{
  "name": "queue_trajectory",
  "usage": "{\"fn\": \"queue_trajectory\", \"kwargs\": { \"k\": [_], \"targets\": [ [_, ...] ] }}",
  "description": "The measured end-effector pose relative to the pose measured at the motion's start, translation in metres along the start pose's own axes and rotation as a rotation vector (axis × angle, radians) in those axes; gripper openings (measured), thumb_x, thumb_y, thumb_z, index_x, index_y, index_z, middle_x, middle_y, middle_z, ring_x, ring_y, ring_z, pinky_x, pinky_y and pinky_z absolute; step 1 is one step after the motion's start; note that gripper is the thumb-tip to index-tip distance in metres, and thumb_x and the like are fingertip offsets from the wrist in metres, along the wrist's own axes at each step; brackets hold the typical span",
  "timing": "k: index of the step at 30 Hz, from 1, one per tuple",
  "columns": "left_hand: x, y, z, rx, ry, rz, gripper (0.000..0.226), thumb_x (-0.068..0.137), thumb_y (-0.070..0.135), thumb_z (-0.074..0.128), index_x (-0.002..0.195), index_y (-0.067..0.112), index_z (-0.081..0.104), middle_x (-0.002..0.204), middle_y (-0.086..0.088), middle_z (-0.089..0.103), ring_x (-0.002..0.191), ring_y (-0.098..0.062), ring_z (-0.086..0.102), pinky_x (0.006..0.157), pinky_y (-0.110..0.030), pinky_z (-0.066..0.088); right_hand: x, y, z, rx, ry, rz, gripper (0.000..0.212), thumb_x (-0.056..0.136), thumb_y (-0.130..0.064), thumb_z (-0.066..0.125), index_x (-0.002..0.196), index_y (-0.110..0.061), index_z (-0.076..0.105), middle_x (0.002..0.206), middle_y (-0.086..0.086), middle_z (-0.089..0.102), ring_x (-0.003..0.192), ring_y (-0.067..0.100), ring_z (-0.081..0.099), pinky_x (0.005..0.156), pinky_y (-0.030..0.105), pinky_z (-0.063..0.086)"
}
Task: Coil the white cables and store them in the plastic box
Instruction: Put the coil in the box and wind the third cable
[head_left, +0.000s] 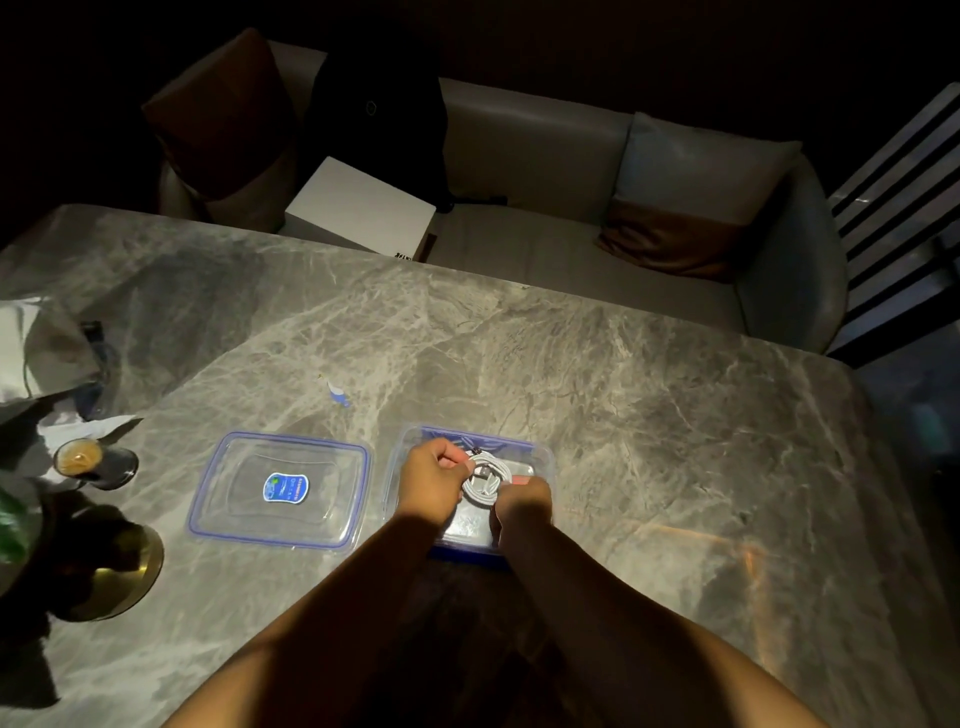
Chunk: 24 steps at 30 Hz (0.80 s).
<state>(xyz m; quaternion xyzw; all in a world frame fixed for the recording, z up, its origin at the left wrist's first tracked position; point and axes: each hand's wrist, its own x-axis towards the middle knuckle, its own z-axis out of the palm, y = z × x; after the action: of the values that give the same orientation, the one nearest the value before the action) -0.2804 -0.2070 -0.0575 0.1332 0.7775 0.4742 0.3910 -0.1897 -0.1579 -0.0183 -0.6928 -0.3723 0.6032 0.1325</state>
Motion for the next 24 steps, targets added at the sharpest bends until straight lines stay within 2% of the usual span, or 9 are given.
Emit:
{"fn": "queue_trajectory", "kwargs": {
  "k": [2,4,8,9,12,13,15,18,24],
  "targets": [
    [0.004,-0.007,0.0,-0.009,0.014,-0.018,0.027,0.081,-0.006,0.068,0.064,0.014,0.062,0.051,0.0,0.058,0.048,-0.02,0.051,0.055,-0.036,0.047,0.01,0.01,0.003,-0.041,0.09,-0.033,0.017,0.096,-0.001,0.049,0.083,-0.01,0.058,0.072,0.003,0.056,0.085,0.033,0.067,0.072,0.035,0.054],
    [0.005,-0.01,0.0,-0.019,0.017,-0.011,0.028,0.081,-0.006,0.069,0.063,0.014,0.061,0.049,0.0,0.056,0.046,-0.018,0.049,0.055,-0.033,0.046,0.005,0.008,0.004,-0.082,0.066,-0.008,0.008,0.095,-0.007,0.052,0.092,-0.009,0.06,0.075,0.002,0.057,0.068,0.021,0.062,0.059,0.026,0.049],
    [0.009,-0.013,-0.001,-0.026,0.006,-0.007,0.027,0.081,-0.005,0.07,0.064,0.013,0.061,0.05,0.0,0.056,0.046,-0.016,0.049,0.05,-0.025,0.043,0.002,0.002,0.003,-0.201,0.174,-0.083,0.023,0.099,-0.012,0.05,0.106,0.004,0.065,0.104,0.017,0.069,0.102,0.03,0.065,0.078,0.029,0.046],
    [0.01,-0.015,-0.002,-0.045,-0.008,-0.024,0.025,0.082,-0.005,0.068,0.065,0.012,0.06,0.05,-0.001,0.056,0.046,-0.018,0.049,0.049,-0.026,0.044,0.002,0.001,0.003,-0.163,0.181,-0.083,0.024,0.1,-0.01,0.048,0.105,0.006,0.065,0.106,0.019,0.069,0.1,0.029,0.065,0.077,0.026,0.047],
    [0.012,-0.017,-0.003,-0.046,-0.034,-0.04,0.023,0.083,-0.003,0.067,0.067,0.01,0.057,0.05,-0.006,0.053,0.043,-0.019,0.048,0.047,-0.027,0.046,0.004,0.002,0.006,-0.227,0.185,-0.172,0.022,0.094,0.001,0.052,0.091,0.013,0.07,0.088,0.021,0.071,0.076,0.019,0.059,0.041,0.008,0.034],
    [0.012,-0.017,-0.003,-0.036,-0.04,-0.034,0.023,0.082,-0.002,0.067,0.066,0.011,0.056,0.051,-0.008,0.052,0.042,-0.02,0.047,0.047,-0.027,0.046,0.003,0.002,0.007,-0.243,0.196,-0.212,0.02,0.09,0.002,0.054,0.086,0.011,0.071,0.08,0.016,0.07,0.073,0.019,0.062,0.039,0.007,0.034],
    [0.012,-0.016,-0.004,-0.001,-0.031,-0.013,0.025,0.08,-0.002,0.067,0.064,0.013,0.054,0.052,-0.01,0.048,0.042,-0.021,0.047,0.045,-0.026,0.045,0.004,0.007,0.007,-0.282,0.174,-0.293,0.017,0.085,0.0,0.057,0.078,0.006,0.072,0.073,0.009,0.07,0.068,0.02,0.068,0.043,0.009,0.041],
    [0.014,-0.017,-0.004,0.023,-0.027,-0.017,0.028,0.081,-0.005,0.066,0.065,0.012,0.052,0.054,-0.012,0.05,0.044,-0.023,0.05,0.044,-0.025,0.044,-0.005,0.009,0.004,-0.24,0.183,-0.385,0.021,0.082,-0.007,0.058,0.072,0.008,0.068,0.066,0.005,0.061,0.053,0.006,0.05,0.042,0.003,0.033],
    [0.014,-0.015,-0.006,0.067,-0.031,-0.037,0.025,0.083,-0.005,0.064,0.068,0.01,0.049,0.05,-0.014,0.052,0.04,-0.022,0.051,0.048,-0.03,0.047,0.0,0.011,0.004,-0.205,0.163,-0.338,0.025,0.095,-0.008,0.059,0.082,0.011,0.066,0.084,0.026,0.07,0.078,0.032,0.065,0.05,0.011,0.035]
  ]
}}
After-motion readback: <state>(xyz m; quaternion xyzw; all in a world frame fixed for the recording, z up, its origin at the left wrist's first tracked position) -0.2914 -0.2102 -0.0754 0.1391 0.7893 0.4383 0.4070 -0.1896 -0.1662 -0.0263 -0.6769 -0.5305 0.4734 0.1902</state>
